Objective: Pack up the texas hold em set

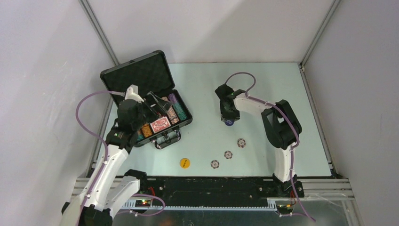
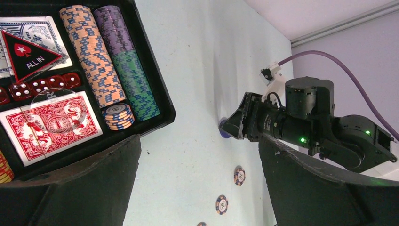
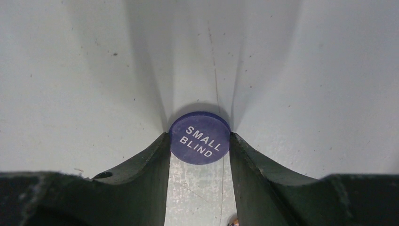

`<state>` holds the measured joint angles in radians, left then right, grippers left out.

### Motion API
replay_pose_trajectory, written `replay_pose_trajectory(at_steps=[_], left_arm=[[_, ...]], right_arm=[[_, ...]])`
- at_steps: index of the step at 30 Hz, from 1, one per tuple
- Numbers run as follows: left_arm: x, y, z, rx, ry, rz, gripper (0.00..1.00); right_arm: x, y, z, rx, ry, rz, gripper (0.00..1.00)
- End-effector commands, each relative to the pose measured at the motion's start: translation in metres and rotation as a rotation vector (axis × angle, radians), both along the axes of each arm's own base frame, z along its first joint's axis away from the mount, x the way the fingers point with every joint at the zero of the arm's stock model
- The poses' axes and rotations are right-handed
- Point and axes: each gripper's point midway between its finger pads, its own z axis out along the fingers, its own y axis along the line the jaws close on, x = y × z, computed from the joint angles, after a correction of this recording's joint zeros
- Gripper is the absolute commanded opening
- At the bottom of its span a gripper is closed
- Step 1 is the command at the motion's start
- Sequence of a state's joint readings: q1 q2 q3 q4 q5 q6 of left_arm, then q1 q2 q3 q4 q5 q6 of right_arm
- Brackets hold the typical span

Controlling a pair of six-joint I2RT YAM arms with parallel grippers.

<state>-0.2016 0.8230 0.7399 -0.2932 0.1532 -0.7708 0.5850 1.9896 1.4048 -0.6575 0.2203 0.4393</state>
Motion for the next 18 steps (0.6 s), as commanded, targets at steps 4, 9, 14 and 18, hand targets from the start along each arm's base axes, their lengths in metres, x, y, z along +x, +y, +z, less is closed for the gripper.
replay_pose_trajectory(at_steps=[4, 9, 14, 18], left_arm=[[0.004, 0.013, 0.037, -0.011, -0.102, 0.023, 1.00], [0.001, 0.028, 0.046, 0.013, -0.120, 0.053, 1.00], [-0.001, 0.036, 0.045, 0.018, -0.118, 0.069, 1.00], [-0.004, 0.039, 0.045, 0.017, -0.117, 0.071, 1.00]], right_arm=[[0.003, 0.028, 0.045, 0.011, -0.071, 0.062, 0.49], [0.005, 0.053, 0.070, 0.032, -0.107, 0.105, 0.49], [0.004, 0.080, 0.087, 0.056, -0.127, 0.151, 0.49], [-0.001, 0.106, 0.100, 0.070, -0.139, 0.205, 0.49]])
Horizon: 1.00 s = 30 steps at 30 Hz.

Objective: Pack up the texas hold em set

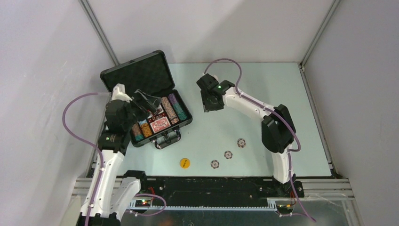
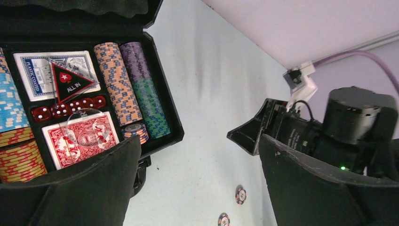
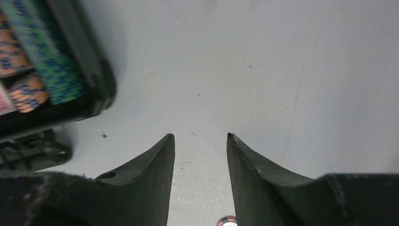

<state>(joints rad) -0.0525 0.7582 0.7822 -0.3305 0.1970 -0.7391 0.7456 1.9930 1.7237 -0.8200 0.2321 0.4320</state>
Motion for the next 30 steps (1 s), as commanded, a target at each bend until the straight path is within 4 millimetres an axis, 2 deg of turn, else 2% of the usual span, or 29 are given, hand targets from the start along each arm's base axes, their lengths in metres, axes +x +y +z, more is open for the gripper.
replay_pose_trajectory(at_steps=[1, 3, 5, 7, 8, 10, 11, 12, 13, 18, 20, 22, 24, 25, 26, 27, 28, 29, 30], left_arm=[[-0.006, 0.001, 0.016, 0.015, -0.041, -0.027, 1.00], [-0.007, 0.004, 0.017, 0.021, -0.043, -0.022, 1.00], [-0.007, 0.005, 0.017, 0.024, -0.040, -0.018, 1.00], [-0.007, 0.006, 0.015, 0.025, -0.036, -0.018, 1.00], [-0.007, 0.006, 0.014, 0.025, -0.033, -0.019, 1.00], [-0.006, 0.006, 0.012, 0.025, -0.027, -0.020, 1.00], [-0.005, 0.006, 0.011, 0.025, -0.024, -0.019, 1.00], [-0.005, 0.006, 0.010, 0.025, -0.018, -0.021, 1.00], [-0.004, 0.006, 0.011, 0.025, -0.018, -0.021, 1.00], [-0.001, 0.005, 0.010, 0.021, -0.008, -0.023, 1.00], [-0.001, 0.005, 0.011, 0.020, -0.009, -0.022, 1.00], [-0.002, 0.005, 0.010, 0.017, -0.008, -0.021, 1.00], [-0.002, 0.005, 0.009, 0.013, -0.007, -0.024, 1.00], [-0.003, 0.004, 0.010, 0.012, -0.007, -0.027, 1.00], [-0.003, 0.004, 0.010, 0.012, -0.007, -0.029, 1.00], [-0.003, 0.003, 0.010, 0.012, -0.008, -0.033, 1.00], [-0.003, 0.003, 0.010, 0.013, -0.010, -0.034, 1.00], [-0.003, 0.003, 0.010, 0.016, -0.010, -0.034, 1.00], [-0.003, 0.004, 0.010, 0.018, -0.011, -0.033, 1.00]], right_arm=[[-0.001, 0.024, 0.019, -0.002, -0.028, 0.046, 0.49], [-0.001, 0.032, 0.022, 0.002, -0.031, 0.054, 0.50], [0.001, 0.029, 0.021, -0.010, -0.032, 0.040, 0.50], [0.005, 0.013, 0.016, -0.026, -0.024, -0.001, 0.50], [0.011, 0.007, 0.021, 0.002, -0.032, -0.023, 0.50], [0.008, -0.014, 0.007, 0.009, -0.002, -0.054, 0.50], [0.011, -0.022, 0.014, 0.030, -0.016, -0.074, 0.50], [0.008, -0.027, 0.007, 0.031, -0.008, -0.078, 0.50], [0.009, -0.031, 0.012, 0.043, -0.019, -0.089, 0.50], [0.005, -0.038, 0.005, 0.035, -0.009, -0.103, 0.51], [0.005, -0.040, 0.001, 0.028, -0.004, -0.115, 0.52], [0.008, -0.051, -0.001, 0.024, -0.005, -0.149, 0.56], [0.014, -0.073, -0.006, 0.030, 0.005, -0.211, 0.63], [0.020, -0.095, -0.013, 0.032, 0.019, -0.265, 0.66], [0.023, -0.106, -0.009, 0.045, 0.013, -0.292, 0.67], [0.029, -0.134, -0.016, 0.044, 0.026, -0.357, 0.69], [0.030, -0.147, -0.013, 0.052, 0.021, -0.381, 0.70], [0.033, -0.174, -0.017, 0.054, 0.038, -0.441, 0.73], [0.035, -0.188, -0.012, 0.062, 0.030, -0.464, 0.74]])
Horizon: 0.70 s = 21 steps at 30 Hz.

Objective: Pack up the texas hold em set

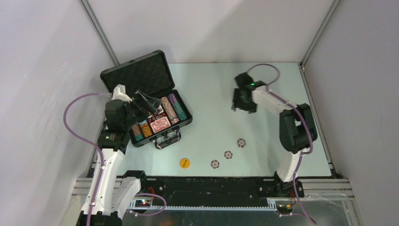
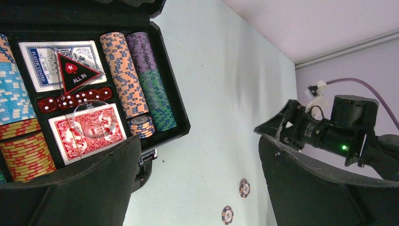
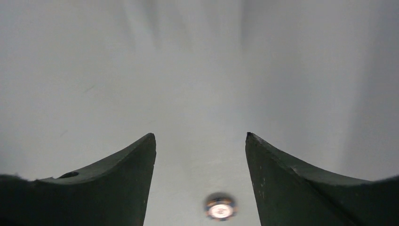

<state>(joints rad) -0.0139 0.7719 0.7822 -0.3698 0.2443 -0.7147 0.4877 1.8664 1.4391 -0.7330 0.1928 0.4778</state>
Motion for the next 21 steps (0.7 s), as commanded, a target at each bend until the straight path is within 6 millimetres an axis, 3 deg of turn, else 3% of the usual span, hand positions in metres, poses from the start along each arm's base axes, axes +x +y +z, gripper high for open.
replay_pose_trajectory(at_steps=[1, 4, 10, 15, 21], left_arm=[[0.000, 0.000, 0.022, 0.012, -0.059, -0.020, 1.00], [0.000, 0.000, 0.020, 0.025, -0.059, -0.024, 1.00], [0.003, 0.005, 0.019, 0.052, -0.063, -0.037, 1.00], [0.005, 0.008, 0.014, 0.071, -0.053, -0.057, 1.00], [0.008, 0.008, 0.004, 0.068, -0.021, -0.081, 1.00]], right_arm=[[0.021, -0.095, 0.019, 0.040, -0.045, -0.238, 0.78], [0.024, -0.150, 0.030, 0.043, -0.068, -0.355, 0.87], [0.025, -0.220, 0.030, 0.074, -0.072, -0.514, 0.98], [0.022, -0.260, 0.017, 0.067, -0.051, -0.601, 0.98], [0.031, -0.280, 0.004, 0.049, -0.048, -0.646, 0.99]])
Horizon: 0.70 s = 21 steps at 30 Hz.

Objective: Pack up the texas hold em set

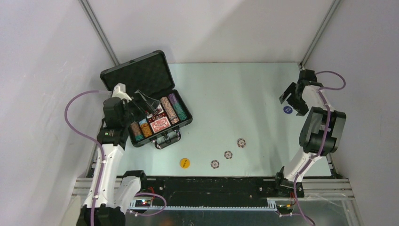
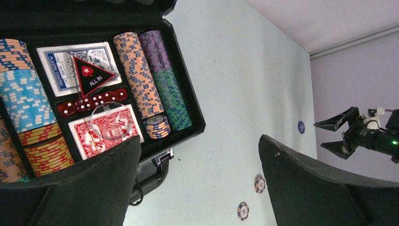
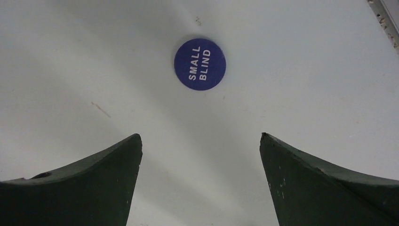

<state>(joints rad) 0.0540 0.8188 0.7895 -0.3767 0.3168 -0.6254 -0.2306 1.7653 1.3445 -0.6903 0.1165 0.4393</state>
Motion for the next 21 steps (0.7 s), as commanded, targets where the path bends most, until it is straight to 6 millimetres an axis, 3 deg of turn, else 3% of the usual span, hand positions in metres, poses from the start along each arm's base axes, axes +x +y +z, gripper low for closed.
replay_pose_trajectory(at_steps=[1, 11, 21], left_arm=[[0.003, -0.003, 0.015, 0.013, -0.041, -0.053, 1.00], [0.003, 0.003, 0.013, -0.012, -0.032, -0.044, 1.00], [0.004, 0.005, 0.010, -0.036, -0.014, -0.044, 1.00]], right_arm=[[0.017, -0.011, -0.004, -0.026, -0.004, -0.002, 0.99], [0.036, -0.027, -0.029, -0.038, 0.068, -0.030, 0.99], [0.042, -0.039, -0.054, 0.005, 0.082, -0.058, 0.87]])
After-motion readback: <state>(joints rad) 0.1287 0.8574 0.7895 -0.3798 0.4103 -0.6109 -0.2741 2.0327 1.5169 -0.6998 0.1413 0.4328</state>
